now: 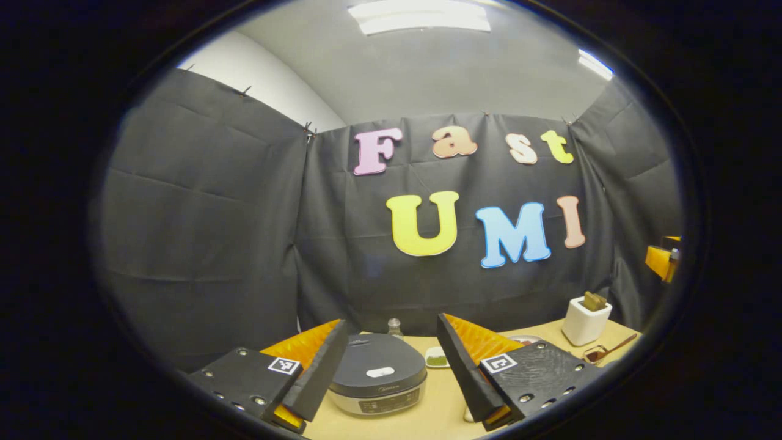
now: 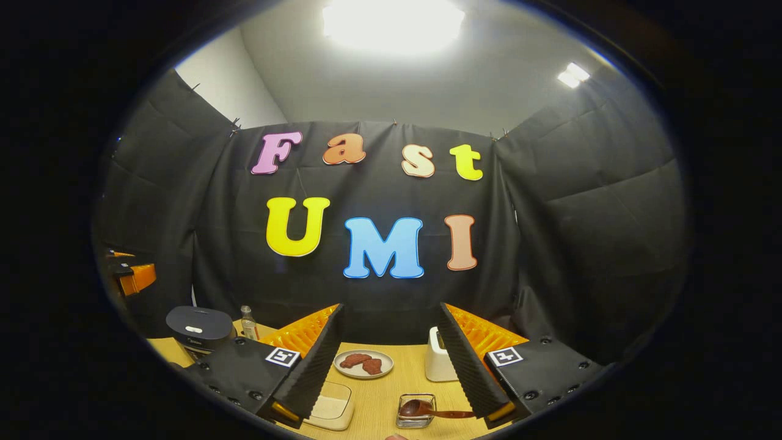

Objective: Close the left gripper, press the button to open the rice cooker; take a wooden spoon from the chopstick holder with the right hand, scoop a spoonful of rice and pour it into the rice cooker, then put the wooden spoon back into the chopstick holder.

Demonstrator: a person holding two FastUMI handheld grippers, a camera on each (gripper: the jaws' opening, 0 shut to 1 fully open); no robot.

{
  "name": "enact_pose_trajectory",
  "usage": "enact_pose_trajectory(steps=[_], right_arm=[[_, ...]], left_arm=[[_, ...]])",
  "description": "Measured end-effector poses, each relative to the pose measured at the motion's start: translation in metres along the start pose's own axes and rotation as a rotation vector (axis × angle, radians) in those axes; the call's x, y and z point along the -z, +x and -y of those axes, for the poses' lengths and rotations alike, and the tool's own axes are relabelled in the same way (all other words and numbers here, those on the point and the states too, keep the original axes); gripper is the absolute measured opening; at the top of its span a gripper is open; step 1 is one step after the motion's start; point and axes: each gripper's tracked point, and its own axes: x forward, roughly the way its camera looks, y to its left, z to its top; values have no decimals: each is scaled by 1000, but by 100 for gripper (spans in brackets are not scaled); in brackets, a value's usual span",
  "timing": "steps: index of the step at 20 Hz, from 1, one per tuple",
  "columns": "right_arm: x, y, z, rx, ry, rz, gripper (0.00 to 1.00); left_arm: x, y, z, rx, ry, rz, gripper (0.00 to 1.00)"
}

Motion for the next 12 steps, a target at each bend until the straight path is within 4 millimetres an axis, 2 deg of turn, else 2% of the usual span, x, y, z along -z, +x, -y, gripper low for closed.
enact_pose_trajectory(steps=[3, 5, 6, 7, 9, 11, 12], right_arm=[[0, 0, -2, -3, -2, -5, 96], [0, 1, -2, -2, -4, -7, 96], [0, 0, -2, -3, -2, -7, 96], [-1, 1, -3, -4, 0, -7, 96], [-1, 1, -4, -4, 0, -6, 96], [0, 1, -5, -7, 0, -8, 96], [1, 1, -6, -7, 2, -10, 96]], left_arm=[[-3, 4, -3, -6, 13, 10, 91], [-3, 5, -1, 5, 15, 12, 78], [-2, 5, 0, 11, 18, 10, 77], [-5, 7, -8, -11, 25, 19, 65], [-6, 7, -4, 3, 29, 21, 41], [-5, 8, 1, 21, 32, 19, 41], [-3, 11, -1, 22, 30, 17, 33]])
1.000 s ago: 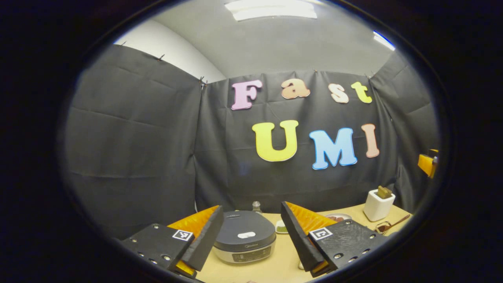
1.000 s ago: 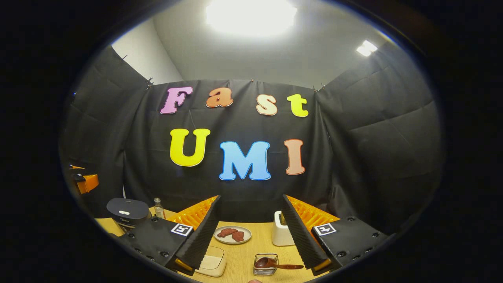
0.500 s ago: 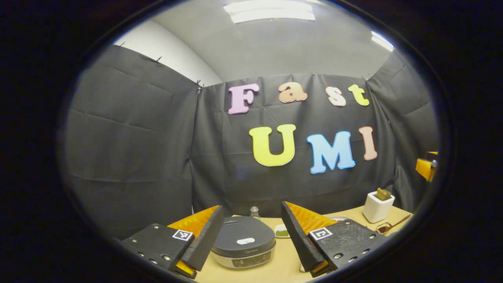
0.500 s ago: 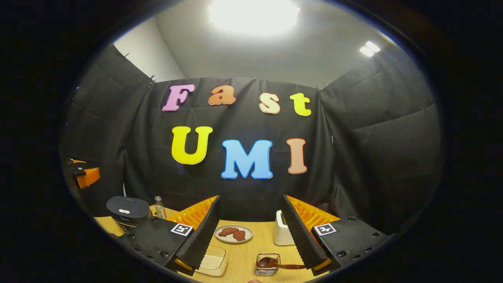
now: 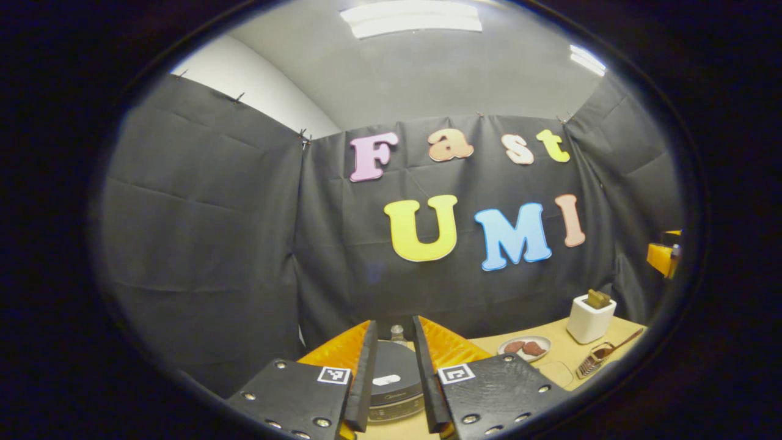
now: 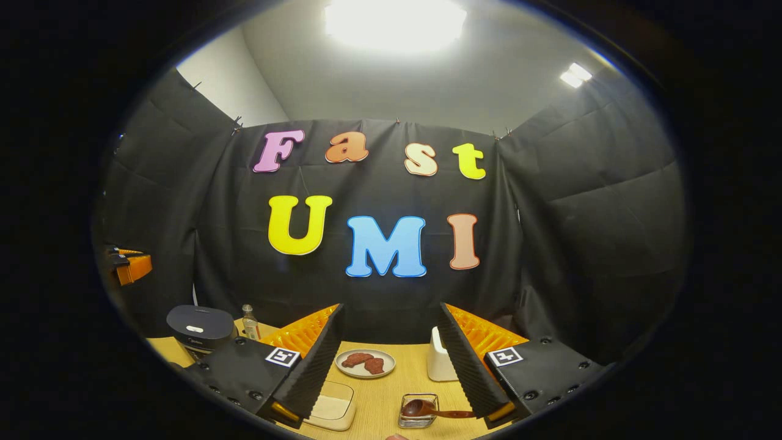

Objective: Close the left gripper, press the button to open the rice cooker; take a wooden spoon from the chopstick holder with the right hand, scoop a spoonful of rice and pour it into the rice cooker, then put the wooden spoon back into the chopstick holder.

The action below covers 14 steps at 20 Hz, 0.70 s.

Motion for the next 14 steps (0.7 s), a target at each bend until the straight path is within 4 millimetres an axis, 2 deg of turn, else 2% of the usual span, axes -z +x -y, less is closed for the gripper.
enact_pose_trajectory(steps=[1, 2, 3, 5, 8, 14], right_arm=[[0, -1, -1, -1, 3, -1, 96], [1, 0, -2, -2, 4, -3, 96], [2, 0, -3, -2, 2, -5, 96], [3, 0, -3, 2, -4, -8, 96], [4, -4, -3, 13, -4, -13, 96], [7, -11, 6, 67, -30, -25, 96]], left_arm=[[1, 3, 3, 25, -8, -11, 24], [1, 4, -2, 15, -12, -9, 22], [3, 12, -4, 14, -12, -7, 16], [3, 15, -11, 19, -17, -2, 3], [18, 28, -9, 53, -46, -33, 0], [67, 73, -31, 60, -101, -149, 1]])
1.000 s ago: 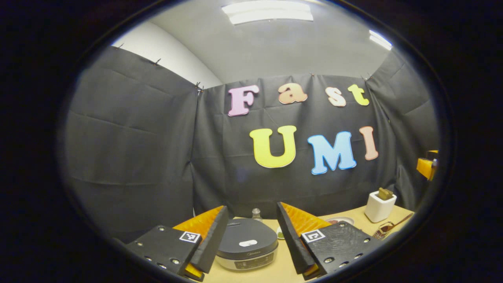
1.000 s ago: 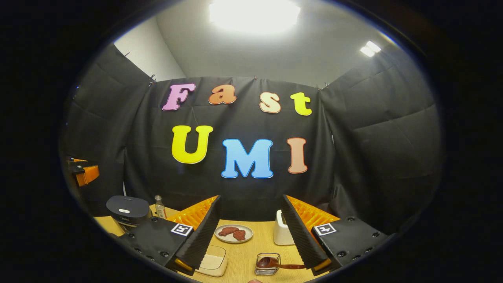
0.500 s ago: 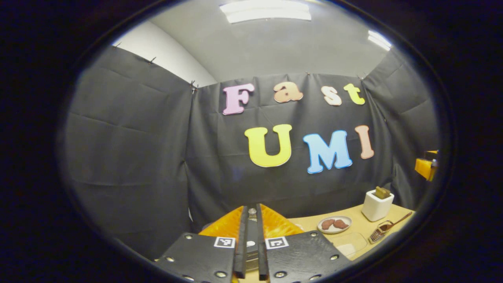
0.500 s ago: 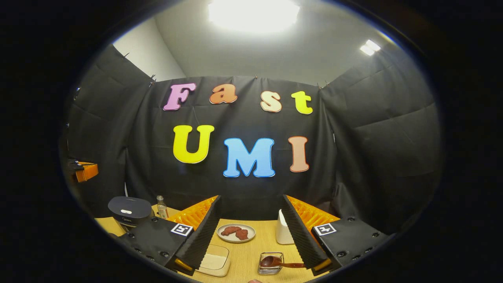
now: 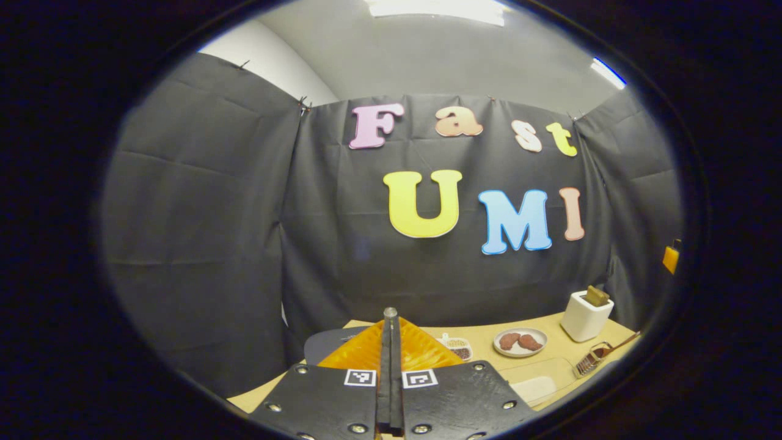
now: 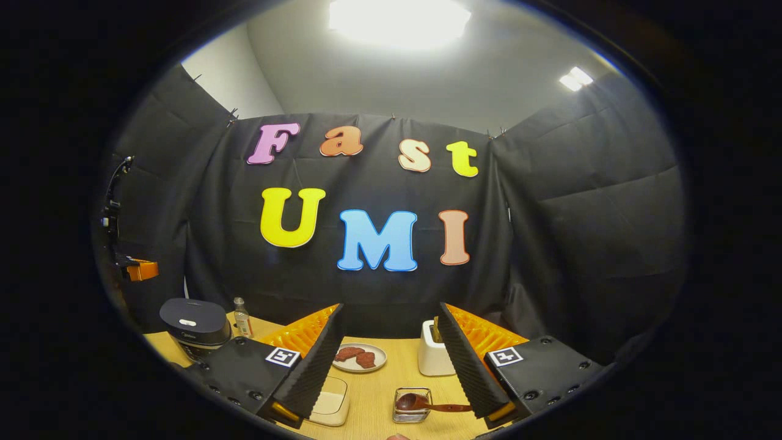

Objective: Close the left gripper, press the button to open the rice cooker; take a wooden spoon from the chopstick holder with the right hand, scoop a spoonful of rice and pour it into the rice cooker, then put the wooden spoon back into the chopstick holder.

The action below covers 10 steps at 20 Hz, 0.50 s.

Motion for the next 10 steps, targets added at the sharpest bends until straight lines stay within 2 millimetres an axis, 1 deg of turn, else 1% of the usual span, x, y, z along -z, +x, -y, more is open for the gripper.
enact_pose_trajectory(steps=[4, 5, 7, 8, 10], right_arm=[[0, -5, 8, 49, -16, -9, 96], [0, -5, 10, 60, -23, -12, 96], [-2, -5, 11, 77, -29, -15, 96], [-2, -5, 10, 84, -32, -16, 96], [-3, -6, 9, 92, -40, -18, 96]], left_arm=[[32, 31, -10, 21, 4, -65, 0], [44, 38, -11, 26, 8, -80, 0], [65, 50, -13, 32, 16, -119, 3], [76, 56, -12, 38, 17, -136, 1], [101, 66, -8, 52, 12, -169, 1]])
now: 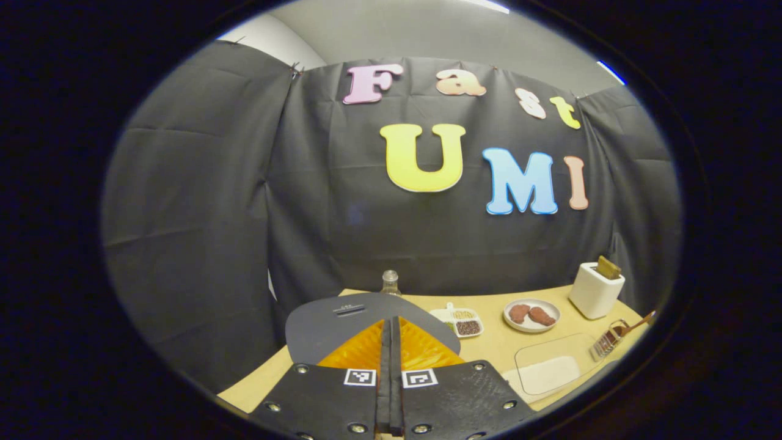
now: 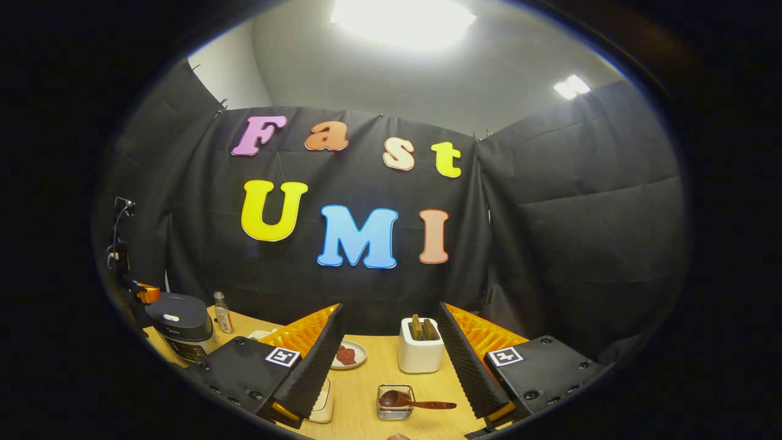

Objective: Close the left gripper, press the button to open the rice cooker; take a wooden spoon from the chopstick holder with the right hand, scoop a spoonful of rice and pour it into the rice cooker, then put the wooden spoon back into the chopstick holder.

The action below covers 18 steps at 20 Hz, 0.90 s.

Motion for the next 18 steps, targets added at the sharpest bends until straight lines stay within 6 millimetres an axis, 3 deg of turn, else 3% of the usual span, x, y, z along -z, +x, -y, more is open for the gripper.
enact_pose_trajectory(steps=[7, 14, 15, 16, 17, 18], right_arm=[[4, 2, -9, -5, -18, -23, 96], [4, 7, -14, -27, -13, -21, 93], [5, 7, -13, -31, -9, -23, 93], [6, 7, -13, -35, -6, -26, 96], [7, 7, -12, -39, -2, -26, 93], [6, 8, -11, -42, 2, -26, 93]], left_arm=[[58, 27, 4, 13, -13, -99, 0], [65, 25, 5, 1, -45, -88, 2], [75, 23, 6, 4, -47, -121, 0], [70, 25, 7, 2, -40, -109, 0], [74, 22, 6, -5, -30, -118, 5], [67, 24, 5, -11, 5, -88, 2]])
